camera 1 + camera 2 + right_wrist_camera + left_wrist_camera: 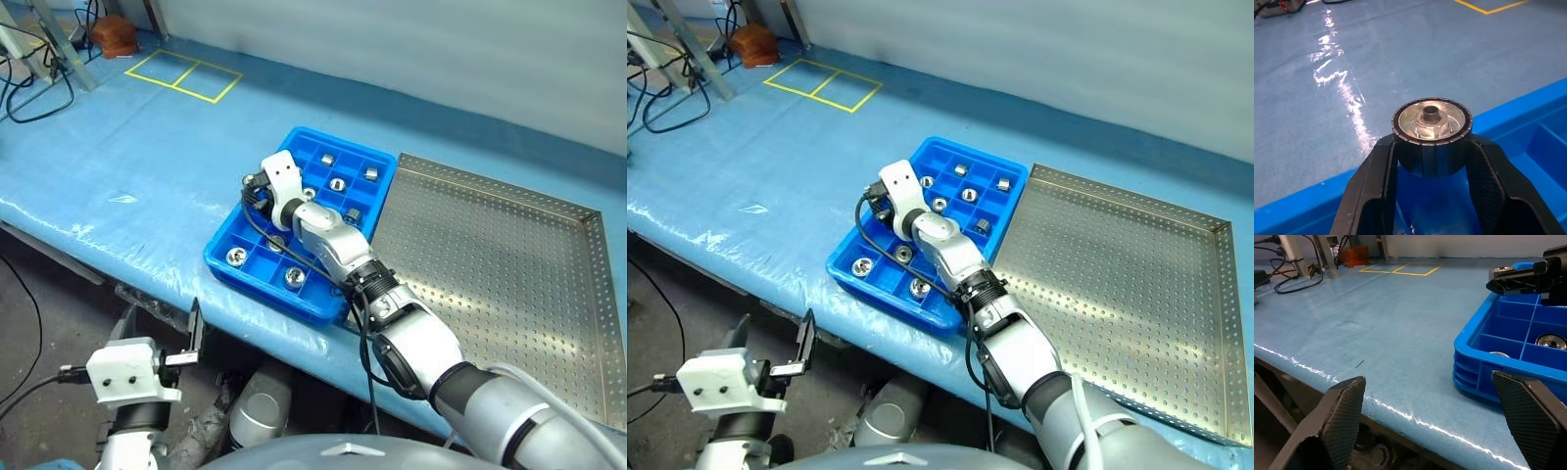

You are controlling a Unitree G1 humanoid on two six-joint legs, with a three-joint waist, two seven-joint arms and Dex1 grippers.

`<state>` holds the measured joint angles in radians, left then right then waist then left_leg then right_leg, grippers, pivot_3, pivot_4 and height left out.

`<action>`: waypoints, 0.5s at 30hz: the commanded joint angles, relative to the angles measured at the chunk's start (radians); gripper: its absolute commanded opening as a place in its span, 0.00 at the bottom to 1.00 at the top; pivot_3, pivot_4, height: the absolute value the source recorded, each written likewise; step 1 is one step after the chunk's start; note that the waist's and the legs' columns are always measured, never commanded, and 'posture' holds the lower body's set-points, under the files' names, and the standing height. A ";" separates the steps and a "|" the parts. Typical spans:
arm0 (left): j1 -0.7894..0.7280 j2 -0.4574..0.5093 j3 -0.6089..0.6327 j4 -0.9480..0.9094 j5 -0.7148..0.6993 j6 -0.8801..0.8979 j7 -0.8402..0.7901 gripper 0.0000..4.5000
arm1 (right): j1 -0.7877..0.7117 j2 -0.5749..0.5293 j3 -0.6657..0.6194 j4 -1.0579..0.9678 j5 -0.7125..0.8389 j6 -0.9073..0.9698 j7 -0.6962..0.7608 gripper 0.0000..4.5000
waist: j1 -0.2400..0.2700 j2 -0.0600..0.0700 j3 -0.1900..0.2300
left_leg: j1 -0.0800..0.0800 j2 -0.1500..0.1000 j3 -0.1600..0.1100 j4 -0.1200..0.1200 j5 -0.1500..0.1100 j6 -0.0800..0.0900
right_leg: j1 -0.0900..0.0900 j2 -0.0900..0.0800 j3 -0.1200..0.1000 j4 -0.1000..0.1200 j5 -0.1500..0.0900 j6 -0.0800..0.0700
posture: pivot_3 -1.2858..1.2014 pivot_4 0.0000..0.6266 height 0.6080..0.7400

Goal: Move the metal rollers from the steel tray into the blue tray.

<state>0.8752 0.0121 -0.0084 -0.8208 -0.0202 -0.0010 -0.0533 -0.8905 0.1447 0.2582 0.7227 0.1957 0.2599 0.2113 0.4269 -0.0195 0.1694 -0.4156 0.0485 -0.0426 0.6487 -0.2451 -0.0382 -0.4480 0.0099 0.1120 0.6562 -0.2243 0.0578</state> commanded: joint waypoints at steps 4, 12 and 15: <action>-0.001 0.009 0.010 0.000 -0.010 -0.004 -0.006 1.00 | -0.032 0.105 -0.006 0.004 -0.037 -0.028 0.002 0.37 | 0.000 0.000 0.000 | 0.000 0.000 0.000 0.000 0.000 0.000 | 0.000 0.000 0.000 0.000 0.000 0.000 | 0.75 0.24 1.00; -0.012 0.013 0.017 0.004 -0.013 0.001 -0.019 1.00 | -0.011 0.071 -0.014 -0.005 -0.061 -0.013 0.014 0.37 | 0.000 0.000 0.000 | 0.000 0.000 0.000 0.000 0.000 0.000 | 0.000 0.000 0.000 0.000 0.000 0.000 | 0.74 0.24 1.00; -0.022 0.017 0.020 0.007 -0.017 0.006 -0.023 1.00 | 0.001 0.060 -0.012 -0.018 -0.067 -0.002 0.021 0.37 | -0.001 0.000 0.000 | 0.000 0.000 0.000 0.000 0.000 0.000 | 0.000 0.000 0.000 0.000 0.000 0.000 | 0.74 0.24 1.00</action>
<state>0.8561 0.0241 0.0039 -0.8126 -0.0227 0.0096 -0.0700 -0.8865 0.1406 0.2562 0.7325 0.1356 0.2511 0.2249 0.4258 -0.0192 0.1692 -0.4152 0.0485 -0.0429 0.6488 -0.2450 -0.0383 -0.4476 0.0099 0.1115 0.6563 -0.2244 0.0576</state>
